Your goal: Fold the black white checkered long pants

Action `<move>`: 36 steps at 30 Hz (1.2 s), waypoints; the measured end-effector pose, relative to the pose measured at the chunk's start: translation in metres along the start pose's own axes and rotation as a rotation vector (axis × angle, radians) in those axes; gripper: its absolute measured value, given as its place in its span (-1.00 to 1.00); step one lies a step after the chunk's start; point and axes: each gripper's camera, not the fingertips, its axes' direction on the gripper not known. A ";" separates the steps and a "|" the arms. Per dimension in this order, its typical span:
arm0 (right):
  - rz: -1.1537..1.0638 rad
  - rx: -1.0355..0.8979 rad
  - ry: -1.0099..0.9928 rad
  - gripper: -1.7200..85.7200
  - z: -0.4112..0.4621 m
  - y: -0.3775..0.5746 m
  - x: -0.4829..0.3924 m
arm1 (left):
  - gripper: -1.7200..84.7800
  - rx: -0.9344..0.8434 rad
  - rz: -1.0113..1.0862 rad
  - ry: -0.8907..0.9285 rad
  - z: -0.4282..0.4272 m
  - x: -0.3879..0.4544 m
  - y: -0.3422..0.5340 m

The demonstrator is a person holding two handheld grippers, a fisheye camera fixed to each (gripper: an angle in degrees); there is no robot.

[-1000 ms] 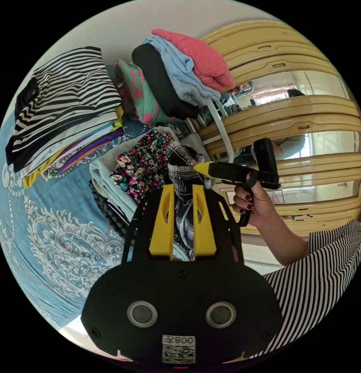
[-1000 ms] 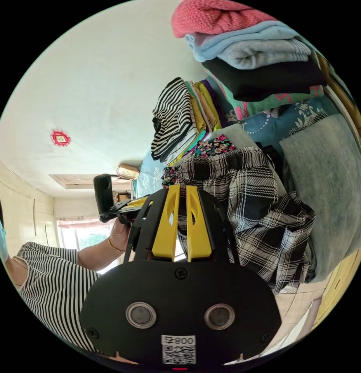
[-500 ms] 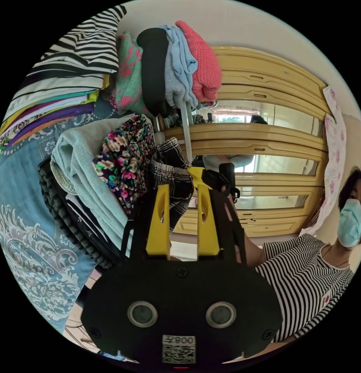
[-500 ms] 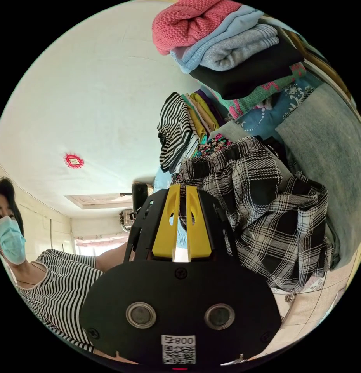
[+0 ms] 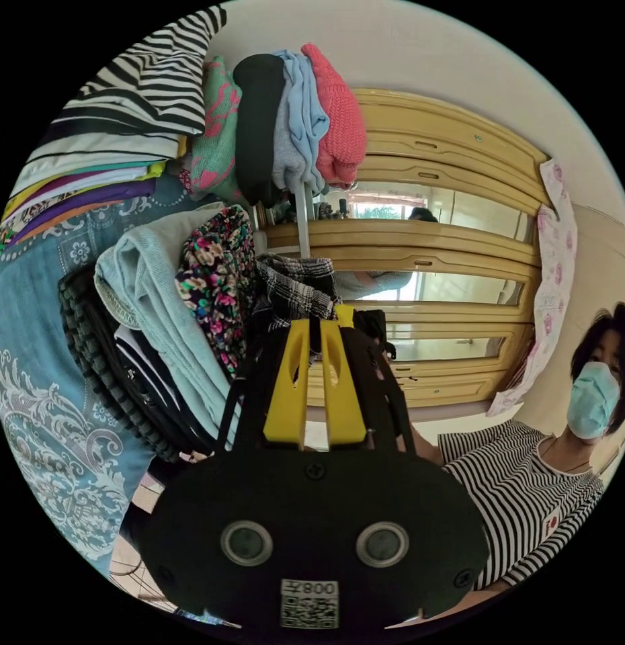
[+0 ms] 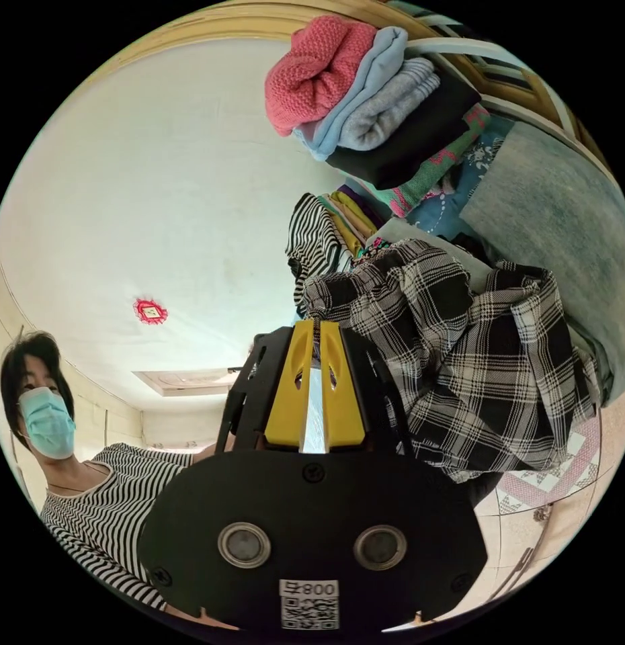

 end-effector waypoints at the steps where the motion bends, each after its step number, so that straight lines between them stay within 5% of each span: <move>1: 0.005 0.010 -0.002 -0.92 -0.004 0.010 -0.001 | -0.89 0.005 -0.004 0.005 -0.004 0.008 -0.001; 19: -0.322 0.237 -0.008 -0.93 -0.127 0.193 -0.133 | -0.91 0.191 0.291 0.299 -0.129 0.414 0.040; 36: -1.073 0.014 -0.327 -0.93 -0.152 0.376 -0.350 | -0.91 0.795 0.872 0.223 -0.228 0.976 0.299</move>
